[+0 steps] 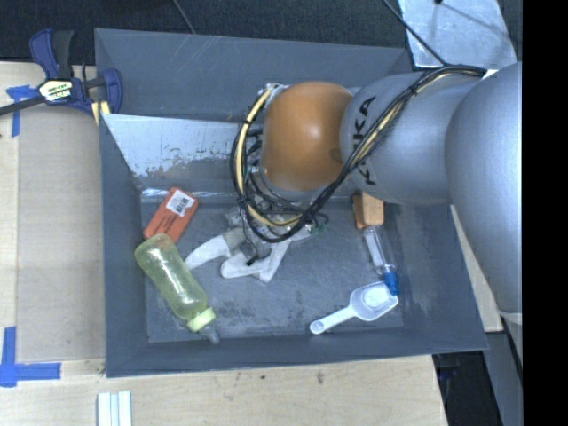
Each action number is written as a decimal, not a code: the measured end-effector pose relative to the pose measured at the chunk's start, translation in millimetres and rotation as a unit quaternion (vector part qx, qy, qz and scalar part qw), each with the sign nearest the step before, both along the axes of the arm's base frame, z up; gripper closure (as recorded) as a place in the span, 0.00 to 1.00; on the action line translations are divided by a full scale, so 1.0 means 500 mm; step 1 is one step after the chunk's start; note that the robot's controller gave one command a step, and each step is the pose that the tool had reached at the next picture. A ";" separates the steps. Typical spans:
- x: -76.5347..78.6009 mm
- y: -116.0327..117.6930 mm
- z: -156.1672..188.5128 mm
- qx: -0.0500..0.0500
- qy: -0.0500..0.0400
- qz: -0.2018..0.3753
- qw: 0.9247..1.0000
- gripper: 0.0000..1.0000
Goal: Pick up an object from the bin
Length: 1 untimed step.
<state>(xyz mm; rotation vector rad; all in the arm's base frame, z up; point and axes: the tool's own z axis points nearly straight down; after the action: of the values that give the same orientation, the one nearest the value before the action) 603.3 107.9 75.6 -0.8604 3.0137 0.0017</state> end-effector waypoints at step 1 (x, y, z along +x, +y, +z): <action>0.000 0.000 0.003 0.000 0.000 0.000 1.000 1.00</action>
Offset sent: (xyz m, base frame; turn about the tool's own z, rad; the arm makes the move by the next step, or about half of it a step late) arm 0.0000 -0.0001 0.1072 0.0000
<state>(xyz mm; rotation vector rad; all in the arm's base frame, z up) 603.3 107.9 77.3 -0.8589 3.0137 0.0020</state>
